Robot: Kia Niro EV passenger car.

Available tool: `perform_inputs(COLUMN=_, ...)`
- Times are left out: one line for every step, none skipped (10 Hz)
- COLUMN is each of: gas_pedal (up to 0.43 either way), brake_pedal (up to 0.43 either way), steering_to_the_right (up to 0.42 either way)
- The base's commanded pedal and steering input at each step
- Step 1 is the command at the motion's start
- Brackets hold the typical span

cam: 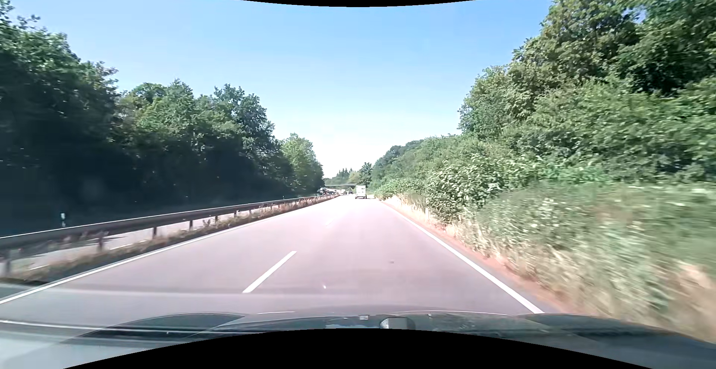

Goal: Follow the waypoints while adhering to traffic rules and regulations

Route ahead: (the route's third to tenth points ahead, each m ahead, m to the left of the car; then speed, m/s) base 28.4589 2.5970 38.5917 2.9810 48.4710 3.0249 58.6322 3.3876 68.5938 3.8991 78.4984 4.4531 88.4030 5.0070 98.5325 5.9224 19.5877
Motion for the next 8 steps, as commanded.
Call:
perform_inputs(gas_pedal=0.118, brake_pedal=0.0, steering_to_the_right=-0.005)
perform_inputs(gas_pedal=0.118, brake_pedal=0.0, steering_to_the_right=-0.005)
perform_inputs(gas_pedal=0.118, brake_pedal=0.0, steering_to_the_right=-0.005)
perform_inputs(gas_pedal=0.118, brake_pedal=0.0, steering_to_the_right=-0.005)
perform_inputs(gas_pedal=0.118, brake_pedal=0.0, steering_to_the_right=-0.005)
perform_inputs(gas_pedal=0.118, brake_pedal=0.0, steering_to_the_right=-0.005)
perform_inputs(gas_pedal=0.118, brake_pedal=0.0, steering_to_the_right=-0.005)
perform_inputs(gas_pedal=0.118, brake_pedal=0.0, steering_to_the_right=-0.005)
